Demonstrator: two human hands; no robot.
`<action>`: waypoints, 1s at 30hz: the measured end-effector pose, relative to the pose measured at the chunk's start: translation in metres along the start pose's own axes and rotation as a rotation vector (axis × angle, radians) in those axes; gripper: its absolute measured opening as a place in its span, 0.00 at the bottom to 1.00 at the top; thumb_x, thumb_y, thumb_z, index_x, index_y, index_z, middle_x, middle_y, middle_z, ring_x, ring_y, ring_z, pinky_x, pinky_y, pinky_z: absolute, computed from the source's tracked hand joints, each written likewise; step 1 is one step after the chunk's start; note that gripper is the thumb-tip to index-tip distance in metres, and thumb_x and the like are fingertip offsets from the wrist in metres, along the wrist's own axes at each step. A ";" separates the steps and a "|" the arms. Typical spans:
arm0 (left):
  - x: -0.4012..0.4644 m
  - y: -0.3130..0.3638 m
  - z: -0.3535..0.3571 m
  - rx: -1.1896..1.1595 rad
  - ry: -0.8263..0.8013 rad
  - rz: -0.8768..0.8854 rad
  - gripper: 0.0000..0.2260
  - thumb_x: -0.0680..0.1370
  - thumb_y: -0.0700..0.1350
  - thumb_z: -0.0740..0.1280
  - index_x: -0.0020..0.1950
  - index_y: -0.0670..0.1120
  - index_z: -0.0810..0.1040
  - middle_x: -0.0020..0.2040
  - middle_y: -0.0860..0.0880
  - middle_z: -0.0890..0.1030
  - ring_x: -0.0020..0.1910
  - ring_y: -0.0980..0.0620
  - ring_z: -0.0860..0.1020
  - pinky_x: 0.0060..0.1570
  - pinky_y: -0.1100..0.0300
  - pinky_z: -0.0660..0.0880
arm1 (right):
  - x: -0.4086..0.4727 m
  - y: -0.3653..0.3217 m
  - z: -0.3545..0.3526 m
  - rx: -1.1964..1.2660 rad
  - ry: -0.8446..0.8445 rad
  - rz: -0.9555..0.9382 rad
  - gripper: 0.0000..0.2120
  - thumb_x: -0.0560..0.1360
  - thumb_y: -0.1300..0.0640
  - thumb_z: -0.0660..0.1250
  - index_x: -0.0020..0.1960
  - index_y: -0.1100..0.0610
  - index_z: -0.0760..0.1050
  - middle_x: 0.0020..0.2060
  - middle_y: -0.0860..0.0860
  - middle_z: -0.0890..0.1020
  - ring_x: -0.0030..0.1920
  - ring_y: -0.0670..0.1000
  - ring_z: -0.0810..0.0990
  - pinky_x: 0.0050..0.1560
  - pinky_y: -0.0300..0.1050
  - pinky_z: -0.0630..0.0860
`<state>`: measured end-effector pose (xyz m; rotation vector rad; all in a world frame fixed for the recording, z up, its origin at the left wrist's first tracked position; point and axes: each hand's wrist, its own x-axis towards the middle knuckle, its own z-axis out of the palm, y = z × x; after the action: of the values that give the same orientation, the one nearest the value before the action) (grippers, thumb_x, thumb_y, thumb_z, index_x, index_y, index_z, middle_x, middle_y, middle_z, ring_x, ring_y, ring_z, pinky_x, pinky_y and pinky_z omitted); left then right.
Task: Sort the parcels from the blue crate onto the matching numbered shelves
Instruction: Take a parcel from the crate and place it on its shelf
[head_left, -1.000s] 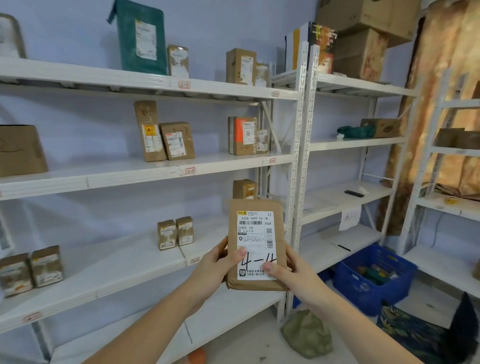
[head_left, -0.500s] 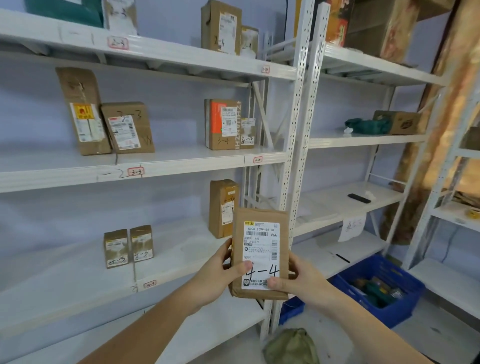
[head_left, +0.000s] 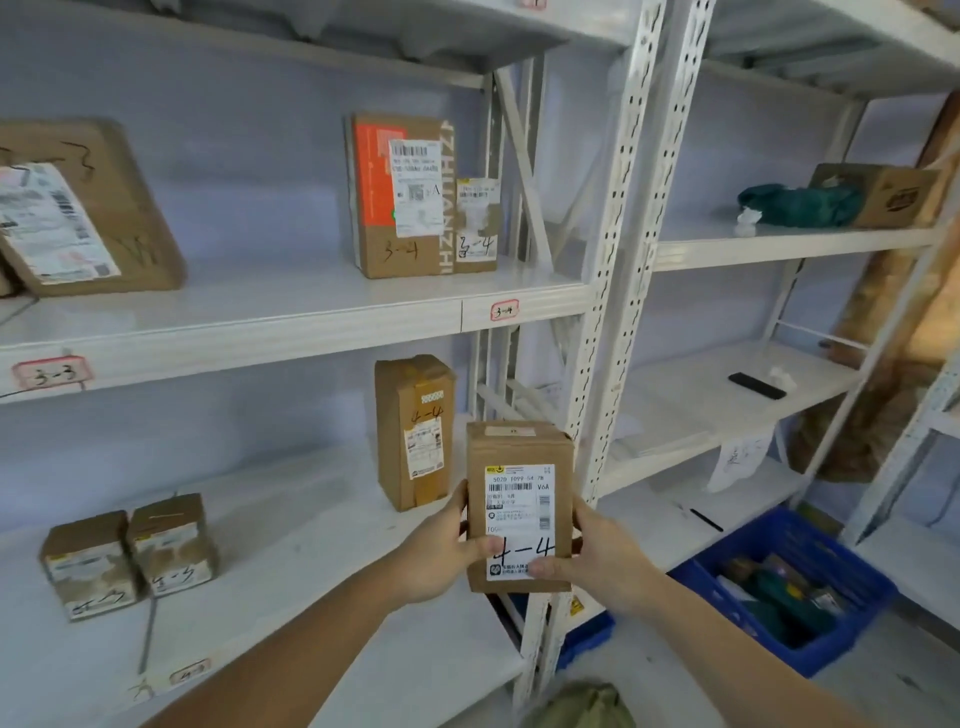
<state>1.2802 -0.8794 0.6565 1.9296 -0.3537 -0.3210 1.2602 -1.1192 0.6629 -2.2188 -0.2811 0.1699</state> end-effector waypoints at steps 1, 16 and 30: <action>0.013 -0.003 0.000 -0.002 0.006 -0.011 0.30 0.82 0.46 0.70 0.80 0.56 0.59 0.68 0.63 0.76 0.69 0.59 0.74 0.64 0.67 0.75 | 0.014 0.007 -0.003 -0.002 0.003 0.004 0.38 0.70 0.50 0.82 0.72 0.38 0.63 0.51 0.26 0.81 0.53 0.31 0.80 0.53 0.27 0.75; 0.183 -0.109 0.030 -0.075 0.415 -0.346 0.30 0.77 0.35 0.74 0.75 0.55 0.73 0.59 0.62 0.84 0.57 0.56 0.84 0.60 0.55 0.81 | 0.235 0.160 0.000 -0.061 -0.193 -0.008 0.25 0.78 0.56 0.73 0.69 0.44 0.65 0.52 0.35 0.80 0.56 0.41 0.82 0.52 0.28 0.75; 0.264 -0.157 0.025 -0.082 0.701 -0.652 0.12 0.79 0.49 0.72 0.62 0.48 0.83 0.53 0.53 0.86 0.48 0.52 0.83 0.49 0.59 0.81 | 0.326 0.199 0.042 -0.038 -0.106 0.094 0.30 0.79 0.59 0.71 0.77 0.49 0.62 0.66 0.49 0.80 0.65 0.53 0.80 0.67 0.55 0.77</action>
<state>1.5283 -0.9470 0.4861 1.8969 0.7469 -0.0536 1.5943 -1.1214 0.4727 -2.2659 -0.2392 0.3370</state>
